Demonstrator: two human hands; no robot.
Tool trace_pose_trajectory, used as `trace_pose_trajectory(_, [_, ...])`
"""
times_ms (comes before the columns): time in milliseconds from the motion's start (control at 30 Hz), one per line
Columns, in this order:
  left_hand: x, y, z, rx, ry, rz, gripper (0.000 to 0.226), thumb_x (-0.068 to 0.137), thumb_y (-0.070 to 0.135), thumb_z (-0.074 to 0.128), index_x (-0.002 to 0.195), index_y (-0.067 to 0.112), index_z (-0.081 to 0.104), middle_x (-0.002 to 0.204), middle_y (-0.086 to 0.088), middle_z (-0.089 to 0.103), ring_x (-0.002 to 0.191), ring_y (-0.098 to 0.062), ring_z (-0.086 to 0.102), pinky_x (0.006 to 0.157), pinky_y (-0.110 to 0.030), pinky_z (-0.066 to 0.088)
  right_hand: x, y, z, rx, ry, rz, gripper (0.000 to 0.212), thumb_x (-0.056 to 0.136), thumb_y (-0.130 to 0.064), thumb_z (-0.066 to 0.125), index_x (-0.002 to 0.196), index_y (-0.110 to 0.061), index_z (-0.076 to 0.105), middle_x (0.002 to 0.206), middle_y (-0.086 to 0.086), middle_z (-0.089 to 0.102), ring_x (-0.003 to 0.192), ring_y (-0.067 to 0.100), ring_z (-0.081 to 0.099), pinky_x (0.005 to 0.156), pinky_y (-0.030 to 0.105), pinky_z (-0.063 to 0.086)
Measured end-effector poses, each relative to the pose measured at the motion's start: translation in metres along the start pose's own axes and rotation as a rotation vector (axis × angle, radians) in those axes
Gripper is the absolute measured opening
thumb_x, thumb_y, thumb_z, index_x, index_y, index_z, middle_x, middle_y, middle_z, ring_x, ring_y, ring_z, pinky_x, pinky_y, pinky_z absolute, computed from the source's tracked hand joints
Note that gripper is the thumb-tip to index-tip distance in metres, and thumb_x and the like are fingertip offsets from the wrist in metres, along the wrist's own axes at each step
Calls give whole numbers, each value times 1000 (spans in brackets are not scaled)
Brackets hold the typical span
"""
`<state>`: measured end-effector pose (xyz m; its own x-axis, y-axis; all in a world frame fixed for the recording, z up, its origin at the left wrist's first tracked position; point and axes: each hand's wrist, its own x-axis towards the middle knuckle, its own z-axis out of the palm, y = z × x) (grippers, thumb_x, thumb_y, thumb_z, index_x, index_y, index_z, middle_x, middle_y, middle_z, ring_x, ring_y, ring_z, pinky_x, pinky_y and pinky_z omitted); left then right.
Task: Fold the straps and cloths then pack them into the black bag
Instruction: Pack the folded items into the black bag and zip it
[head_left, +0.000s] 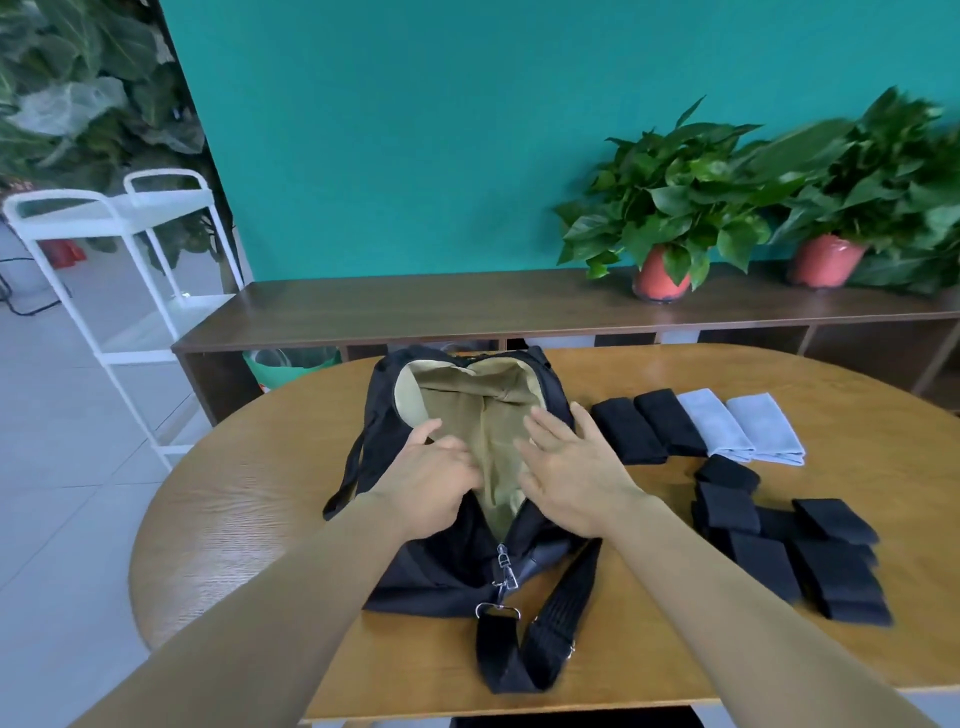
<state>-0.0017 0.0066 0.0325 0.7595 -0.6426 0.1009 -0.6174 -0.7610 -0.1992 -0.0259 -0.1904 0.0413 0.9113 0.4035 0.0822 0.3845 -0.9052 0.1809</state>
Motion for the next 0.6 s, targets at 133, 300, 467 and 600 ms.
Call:
trace_pose_trajectory(133, [-10, -13, 4, -22, -22, -32, 29, 85, 9, 41, 89, 26, 64, 84, 11, 58, 99, -9, 48, 115, -43, -11, 6, 8, 14, 12, -79, 54, 61, 99, -51, 15, 146, -14, 30, 159, 10, 5, 145, 16, -11, 115, 47, -12])
trace_pose_trajectory(300, [-33, -20, 33, 107, 335, 13, 28, 65, -1, 71, 72, 26, 64, 73, 12, 58, 78, -14, 58, 105, -46, 26, -1, 11, 28, 6, -22, 122, 76, 93, -60, -2, 143, -16, 35, 158, 10, 10, 146, 16, -8, 116, 44, -11])
trace_pose_trajectory(467, [-50, -20, 50, 117, 453, -24, 31, 71, 0, 49, 77, 27, 64, 83, 12, 59, 89, -10, 54, 105, -44, 21, -5, 15, 42, -1, -29, 148, 125, 60, -63, -46, 142, -18, 36, 158, 8, 16, 146, 16, 0, 117, 43, -9])
trace_pose_trajectory(600, [-53, -25, 44, 91, 423, -23, 32, 77, 11, 38, 78, 28, 65, 84, 13, 59, 89, -11, 57, 106, -44, 21, -6, 13, 32, 3, -29, 136, 117, 67, -64, -39, 139, -18, 42, 155, 6, 24, 146, 16, 4, 117, 43, -9])
